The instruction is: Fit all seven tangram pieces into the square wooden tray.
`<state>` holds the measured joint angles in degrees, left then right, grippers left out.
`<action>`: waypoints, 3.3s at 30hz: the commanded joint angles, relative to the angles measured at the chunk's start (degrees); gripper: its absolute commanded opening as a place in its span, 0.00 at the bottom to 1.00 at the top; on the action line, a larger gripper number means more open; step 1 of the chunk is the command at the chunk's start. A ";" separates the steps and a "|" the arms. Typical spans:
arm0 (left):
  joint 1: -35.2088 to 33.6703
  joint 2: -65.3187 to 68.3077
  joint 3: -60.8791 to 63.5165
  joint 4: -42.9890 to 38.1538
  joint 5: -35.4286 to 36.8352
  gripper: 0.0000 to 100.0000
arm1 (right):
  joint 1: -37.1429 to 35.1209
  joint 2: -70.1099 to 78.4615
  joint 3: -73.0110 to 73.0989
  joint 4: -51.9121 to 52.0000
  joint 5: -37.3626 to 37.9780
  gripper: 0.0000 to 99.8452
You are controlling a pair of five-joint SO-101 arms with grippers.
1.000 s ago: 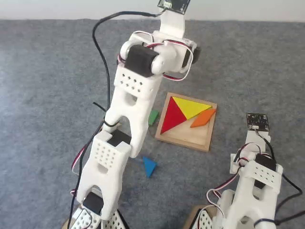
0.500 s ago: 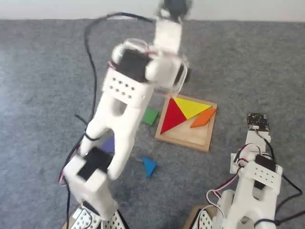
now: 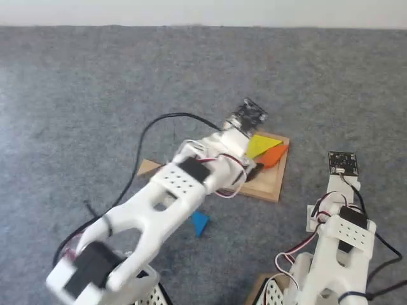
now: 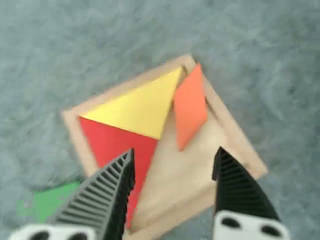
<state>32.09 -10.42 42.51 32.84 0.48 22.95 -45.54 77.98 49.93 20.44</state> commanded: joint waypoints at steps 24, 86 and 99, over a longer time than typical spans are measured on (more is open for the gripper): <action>2.37 32.70 -34.33 2.64 -0.18 0.25 | -0.66 -1.63 -0.26 -1.10 0.62 0.25; -4.40 28.75 -61.05 28.84 4.66 0.23 | -0.66 -1.63 -0.26 -1.01 0.62 0.25; -2.90 7.03 -5.67 -0.79 4.66 0.23 | -0.66 -1.63 -0.26 -0.84 0.62 0.25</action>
<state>28.04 -0.22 30.73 36.70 4.70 22.95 -45.54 77.98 49.93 20.44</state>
